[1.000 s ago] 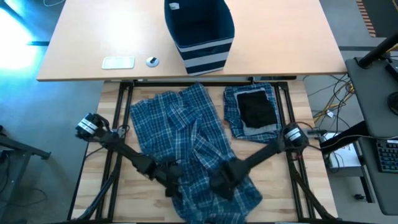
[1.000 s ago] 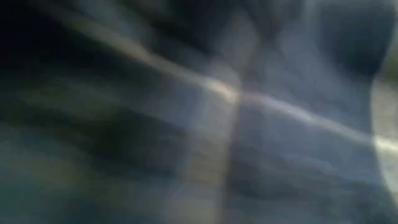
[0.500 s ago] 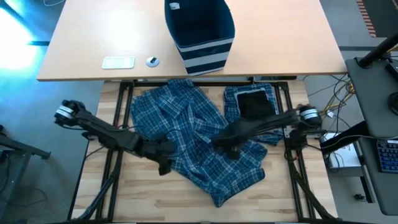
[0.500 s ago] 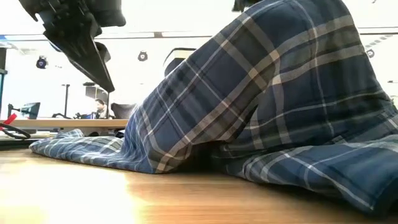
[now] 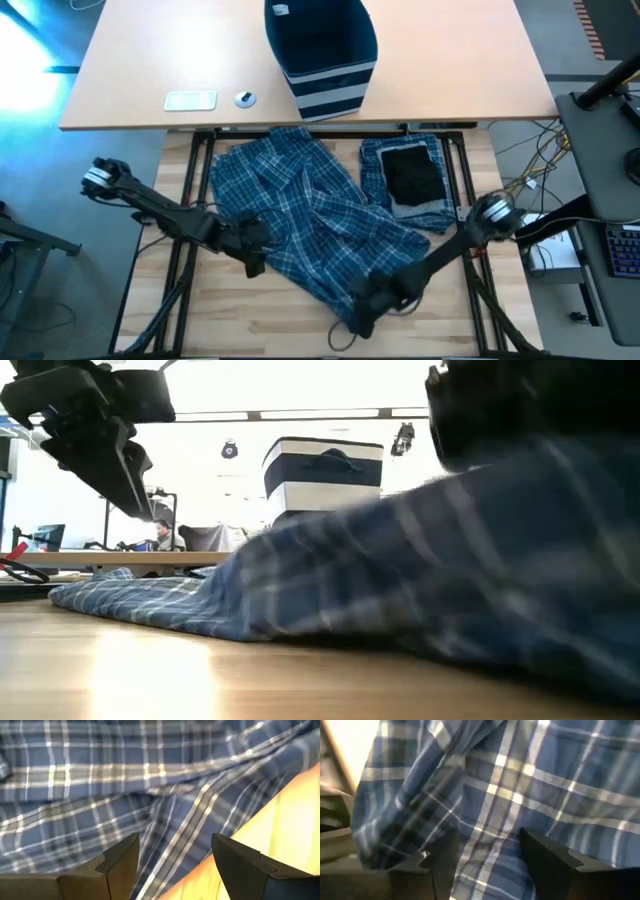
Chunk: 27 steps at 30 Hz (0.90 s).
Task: Fold Laundry from Bin
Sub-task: Fold the blue patterned long sleeve
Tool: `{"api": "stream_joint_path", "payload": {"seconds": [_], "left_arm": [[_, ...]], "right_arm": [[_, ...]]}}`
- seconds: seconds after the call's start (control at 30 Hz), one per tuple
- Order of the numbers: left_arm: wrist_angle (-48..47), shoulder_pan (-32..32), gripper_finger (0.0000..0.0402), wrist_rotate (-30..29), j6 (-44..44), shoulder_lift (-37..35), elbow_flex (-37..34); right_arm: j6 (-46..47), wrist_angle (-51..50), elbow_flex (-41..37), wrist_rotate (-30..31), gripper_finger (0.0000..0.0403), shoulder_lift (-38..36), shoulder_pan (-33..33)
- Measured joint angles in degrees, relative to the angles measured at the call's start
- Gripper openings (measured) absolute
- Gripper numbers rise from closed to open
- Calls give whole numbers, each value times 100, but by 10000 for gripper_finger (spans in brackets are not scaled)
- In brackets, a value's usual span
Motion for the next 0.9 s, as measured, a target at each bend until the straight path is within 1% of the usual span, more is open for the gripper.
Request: {"api": "stream_joint_path", "payload": {"seconds": [0.07, 0.1, 0.13, 0.2, 0.23, 0.3, 0.37, 0.47, 0.57, 0.63, 0.7, 0.77, 0.8, 0.9], "left_arm": [[-129, 0, 233, 62, -4, -106, -9], [-157, 0, 233, 107, -7, -159, -9], [-192, -1, 233, 140, -22, -204, -9], [-181, -14, 233, 240, -61, -270, -9], [-182, -25, 233, 296, -64, -294, -9], [-199, -37, 233, 333, -66, -308, -9], [-193, -37, 233, 343, -103, -320, -21], [-93, -35, 233, 346, 13, -339, -106], [-29, -35, 233, 371, 209, -331, -296], [26, -48, 233, 495, 253, -322, -435], [240, -48, 233, 598, 319, -326, -591], [633, -48, 233, 673, 386, -326, -779], [868, -46, 233, 817, 425, -321, -881], [1608, -57, 233, 1012, 508, -185, -1114]], "right_arm": [[7, -96, 112, -126, 208, 255, 145], [8, -276, 227, -328, 207, 293, 195], [-10, -593, 359, -548, 207, 296, 246], [-132, -1628, 643, -727, 207, 263, 398], [-177, -2173, 828, -752, 207, 245, 458], [-271, -2914, 1270, -681, 207, 65, 573], [-297, -3391, 1741, -379, 207, -148, 701], [-597, -3454, 2181, 39, 208, -226, 1008], [-715, -3452, 2285, 319, 208, -90, 1349], [-367, -3411, 2274, 410, 208, -16, 1454], [201, -3391, 2226, 556, 208, 94, 1490], [562, -3298, 2199, 770, 208, 241, 1486], [658, -3226, 2193, 892, 208, 288, 1490], [1016, -3206, 2192, 1326, 207, 290, 1452]]}}
